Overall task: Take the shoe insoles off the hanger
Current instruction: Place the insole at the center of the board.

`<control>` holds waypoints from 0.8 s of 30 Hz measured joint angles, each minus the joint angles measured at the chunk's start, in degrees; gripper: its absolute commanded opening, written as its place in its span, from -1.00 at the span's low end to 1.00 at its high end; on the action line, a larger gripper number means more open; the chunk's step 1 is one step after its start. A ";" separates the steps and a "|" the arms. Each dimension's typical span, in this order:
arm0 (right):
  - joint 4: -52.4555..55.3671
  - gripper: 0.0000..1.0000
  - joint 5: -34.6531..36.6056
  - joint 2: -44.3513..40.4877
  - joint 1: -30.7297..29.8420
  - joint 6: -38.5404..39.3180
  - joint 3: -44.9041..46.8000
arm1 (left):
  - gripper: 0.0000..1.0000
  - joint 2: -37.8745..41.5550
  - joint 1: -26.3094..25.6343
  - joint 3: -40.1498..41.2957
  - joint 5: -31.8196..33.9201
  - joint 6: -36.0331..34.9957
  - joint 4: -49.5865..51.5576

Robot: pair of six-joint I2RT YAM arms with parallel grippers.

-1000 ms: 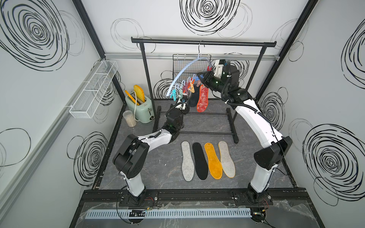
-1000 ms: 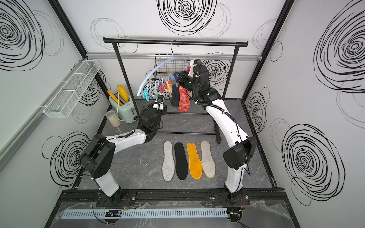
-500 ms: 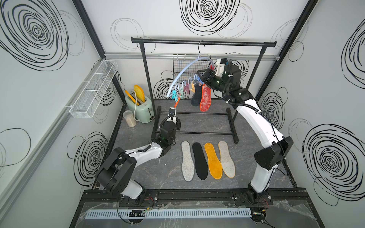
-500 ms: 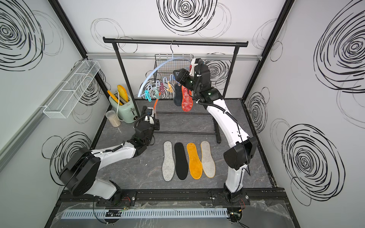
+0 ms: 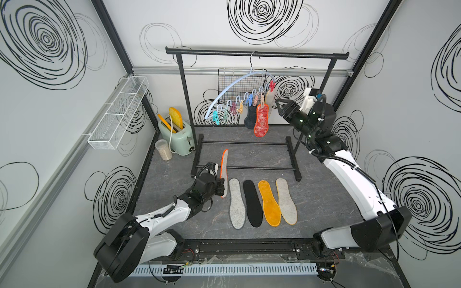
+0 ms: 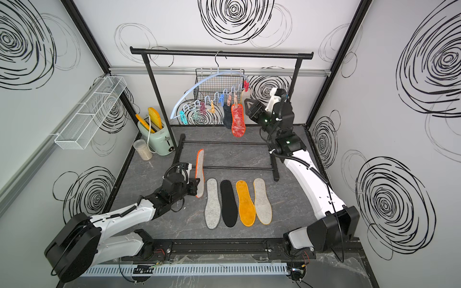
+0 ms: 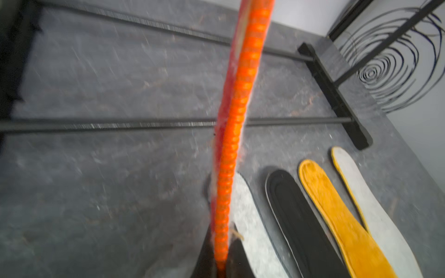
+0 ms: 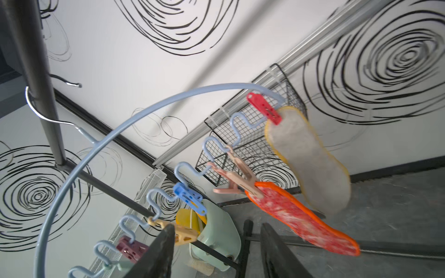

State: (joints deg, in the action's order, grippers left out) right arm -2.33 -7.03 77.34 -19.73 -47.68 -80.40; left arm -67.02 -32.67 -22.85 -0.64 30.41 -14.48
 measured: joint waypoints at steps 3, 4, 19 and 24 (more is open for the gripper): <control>-2.62 0.17 1.11 -6.64 1.25 1.68 9.14 | -0.95 2.78 1.16 1.66 -5.18 1.97 4.90; -3.26 0.17 1.36 -8.52 1.38 2.12 11.61 | -0.95 3.43 1.60 1.75 -6.16 2.32 6.19; -6.51 0.16 1.73 -19.78 1.60 8.70 31.28 | -0.82 3.56 2.08 3.15 -10.38 6.23 14.80; -7.17 0.16 1.77 -19.89 1.62 8.92 31.93 | -0.66 3.69 1.99 5.38 -8.85 7.30 14.60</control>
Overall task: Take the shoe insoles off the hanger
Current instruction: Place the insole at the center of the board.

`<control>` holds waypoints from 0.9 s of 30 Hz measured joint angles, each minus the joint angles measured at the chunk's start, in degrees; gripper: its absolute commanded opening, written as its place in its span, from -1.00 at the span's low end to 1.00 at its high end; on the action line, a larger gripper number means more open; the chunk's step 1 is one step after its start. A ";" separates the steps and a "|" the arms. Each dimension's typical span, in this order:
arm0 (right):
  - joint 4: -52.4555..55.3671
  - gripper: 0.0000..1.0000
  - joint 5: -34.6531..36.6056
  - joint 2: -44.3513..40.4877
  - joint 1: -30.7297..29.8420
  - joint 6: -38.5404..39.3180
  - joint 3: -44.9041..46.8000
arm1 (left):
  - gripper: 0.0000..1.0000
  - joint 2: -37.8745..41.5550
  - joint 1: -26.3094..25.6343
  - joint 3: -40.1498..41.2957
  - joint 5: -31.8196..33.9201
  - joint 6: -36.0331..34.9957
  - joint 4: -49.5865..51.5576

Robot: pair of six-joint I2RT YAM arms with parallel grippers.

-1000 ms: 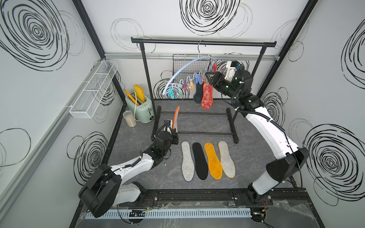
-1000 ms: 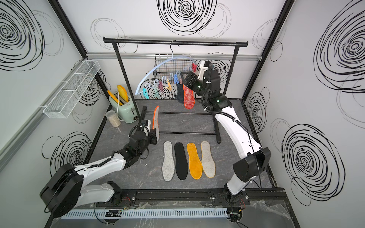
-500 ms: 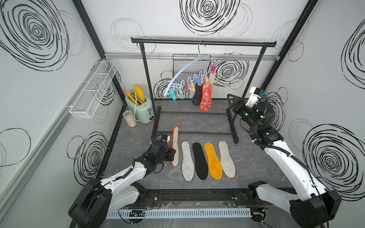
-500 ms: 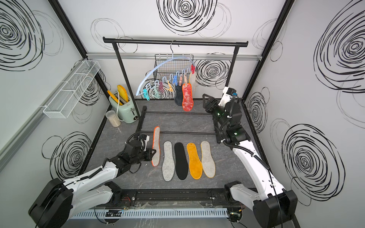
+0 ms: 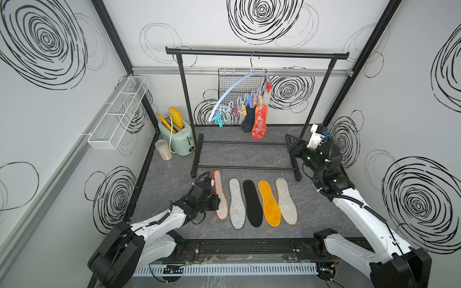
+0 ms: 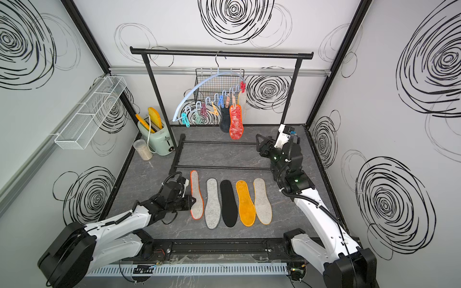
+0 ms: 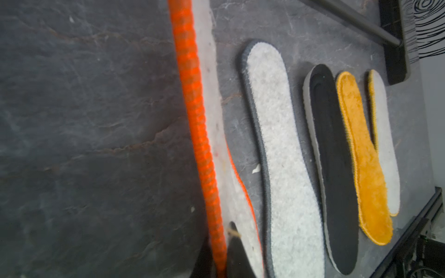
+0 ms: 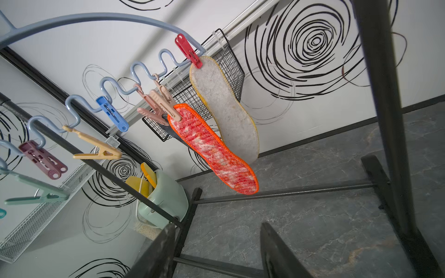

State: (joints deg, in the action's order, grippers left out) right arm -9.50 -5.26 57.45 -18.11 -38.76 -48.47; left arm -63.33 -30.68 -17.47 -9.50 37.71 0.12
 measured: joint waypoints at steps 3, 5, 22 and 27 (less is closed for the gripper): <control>-0.48 0.16 0.02 -0.28 0.09 0.07 0.74 | -0.54 -0.39 -0.11 1.01 0.31 0.39 0.15; -0.63 0.16 0.02 -0.39 0.26 0.17 1.40 | -0.47 -0.85 -0.57 1.01 0.87 0.37 -0.09; -1.97 0.30 -0.26 -0.42 0.96 3.34 3.13 | 0.40 22.58 -5.29 0.24 19.43 2.34 13.64; -4.09 0.67 -1.01 -0.46 1.14 6.14 4.39 | 0.60 35.76 -5.27 -1.40 21.79 -0.72 8.33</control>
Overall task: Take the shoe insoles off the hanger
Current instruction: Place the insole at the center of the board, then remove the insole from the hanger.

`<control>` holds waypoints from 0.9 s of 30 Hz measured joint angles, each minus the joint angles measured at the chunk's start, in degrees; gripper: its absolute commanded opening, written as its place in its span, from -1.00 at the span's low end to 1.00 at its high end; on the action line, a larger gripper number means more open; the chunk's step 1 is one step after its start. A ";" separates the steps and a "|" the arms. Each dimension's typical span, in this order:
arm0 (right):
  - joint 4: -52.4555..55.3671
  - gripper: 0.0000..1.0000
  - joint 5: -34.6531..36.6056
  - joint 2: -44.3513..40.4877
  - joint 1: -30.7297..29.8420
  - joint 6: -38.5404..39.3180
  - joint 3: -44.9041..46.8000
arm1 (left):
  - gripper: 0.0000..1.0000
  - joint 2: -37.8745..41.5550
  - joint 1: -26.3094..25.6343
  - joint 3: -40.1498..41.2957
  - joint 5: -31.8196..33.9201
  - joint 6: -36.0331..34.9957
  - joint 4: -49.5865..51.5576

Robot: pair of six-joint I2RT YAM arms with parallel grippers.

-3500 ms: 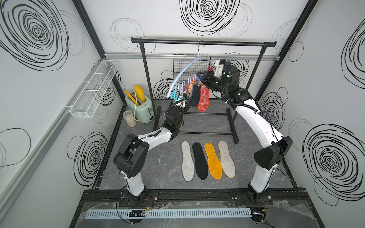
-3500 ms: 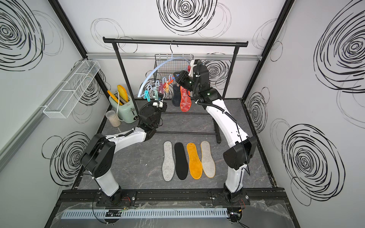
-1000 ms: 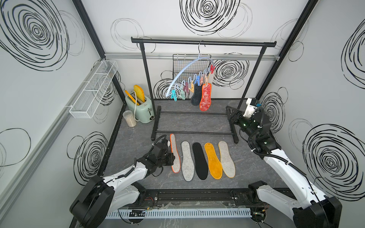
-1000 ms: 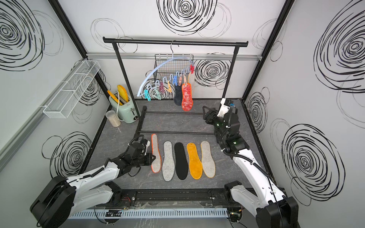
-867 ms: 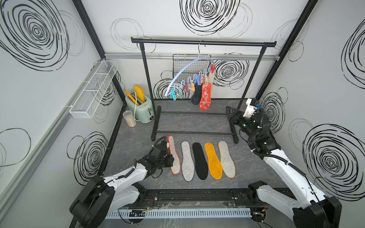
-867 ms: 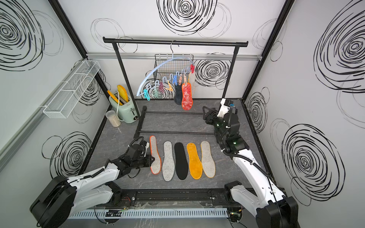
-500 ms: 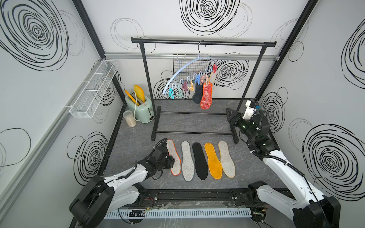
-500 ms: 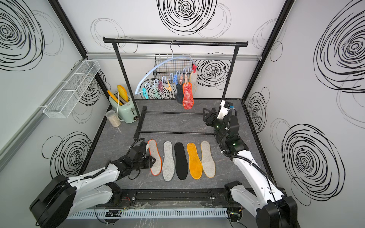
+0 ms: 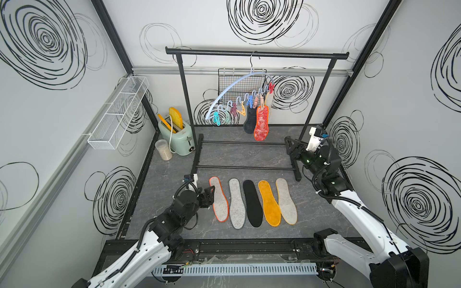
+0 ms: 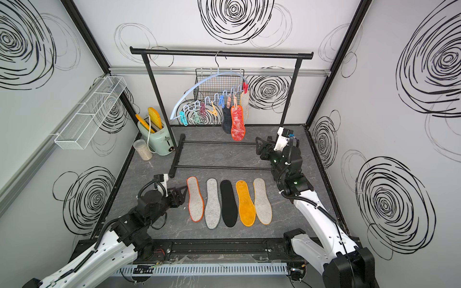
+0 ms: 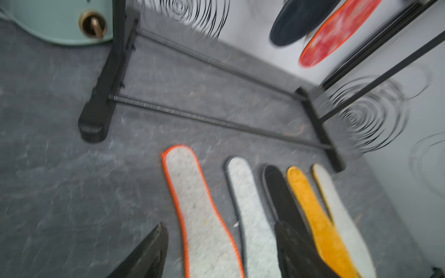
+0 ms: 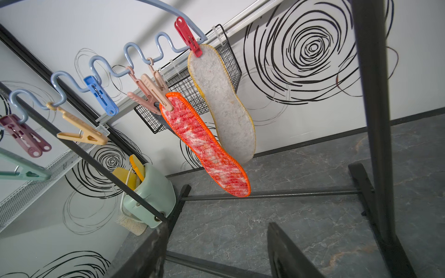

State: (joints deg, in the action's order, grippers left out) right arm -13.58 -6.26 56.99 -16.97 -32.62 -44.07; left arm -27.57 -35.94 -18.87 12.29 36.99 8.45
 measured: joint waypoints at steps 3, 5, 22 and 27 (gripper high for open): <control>-0.61 0.78 -0.02 -0.02 0.22 1.42 0.83 | 0.62 -4.83 0.00 -2.03 -2.12 -2.75 -8.31; -0.94 0.78 0.02 -0.04 0.44 1.88 1.36 | 0.62 -12.02 0.00 -4.42 -4.81 -4.76 -14.14; -3.93 0.69 -0.42 -1.90 1.42 1.97 3.13 | 0.65 -70.03 8.57 -45.13 -33.62 -17.99 -42.80; -4.81 0.68 -1.29 -1.90 1.42 1.57 3.63 | 0.63 -78.12 9.03 -50.90 -37.35 -20.39 -46.77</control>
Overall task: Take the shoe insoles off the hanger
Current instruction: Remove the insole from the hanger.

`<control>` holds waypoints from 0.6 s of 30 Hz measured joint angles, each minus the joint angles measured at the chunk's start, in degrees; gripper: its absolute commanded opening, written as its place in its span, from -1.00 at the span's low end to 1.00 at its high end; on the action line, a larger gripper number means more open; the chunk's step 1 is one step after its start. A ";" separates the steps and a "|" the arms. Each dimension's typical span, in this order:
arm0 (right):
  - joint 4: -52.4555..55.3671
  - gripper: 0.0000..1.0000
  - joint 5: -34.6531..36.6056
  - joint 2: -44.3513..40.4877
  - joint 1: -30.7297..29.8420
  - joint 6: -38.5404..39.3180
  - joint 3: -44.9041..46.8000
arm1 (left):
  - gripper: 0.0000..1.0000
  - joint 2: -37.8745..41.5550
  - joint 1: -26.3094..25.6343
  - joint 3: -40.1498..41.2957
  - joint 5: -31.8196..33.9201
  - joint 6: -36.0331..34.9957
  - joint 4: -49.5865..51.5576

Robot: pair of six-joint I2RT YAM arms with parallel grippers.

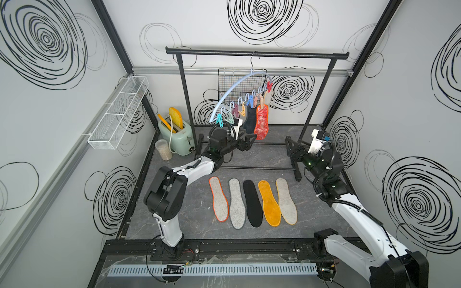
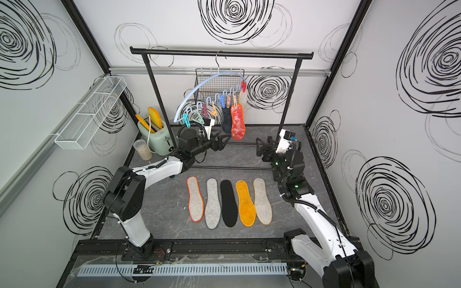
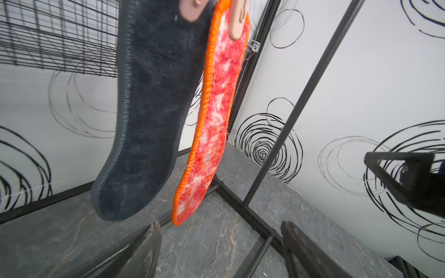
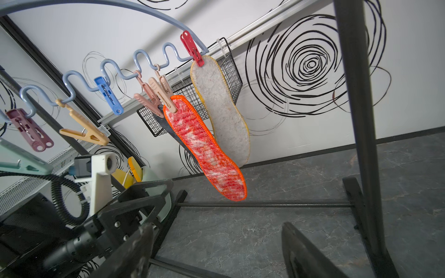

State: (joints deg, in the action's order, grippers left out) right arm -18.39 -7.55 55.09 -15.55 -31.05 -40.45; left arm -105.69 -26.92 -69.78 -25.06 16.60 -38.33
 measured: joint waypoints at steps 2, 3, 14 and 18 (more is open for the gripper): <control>-0.20 0.67 -0.07 0.00 0.00 -0.13 0.52 | 0.61 -2.93 0.13 -1.90 -1.05 -0.55 -1.75; -0.20 0.67 -0.07 0.00 0.00 -0.22 0.76 | 0.60 -4.44 0.31 -2.64 -1.49 -0.70 -2.84; -1.49 0.66 -1.25 1.75 0.00 -0.74 1.16 | 0.56 -9.73 7.85 -1.84 -3.39 1.53 -14.01; -1.75 0.66 -1.92 2.91 0.00 -1.09 1.27 | 0.58 -11.02 10.49 -3.37 -3.91 -0.22 -16.02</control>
State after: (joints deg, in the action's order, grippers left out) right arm -20.14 -9.47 58.00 -15.55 -32.14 -39.18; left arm -116.71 -16.43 -73.14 -28.97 16.38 -54.35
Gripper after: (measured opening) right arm 0.830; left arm 0.783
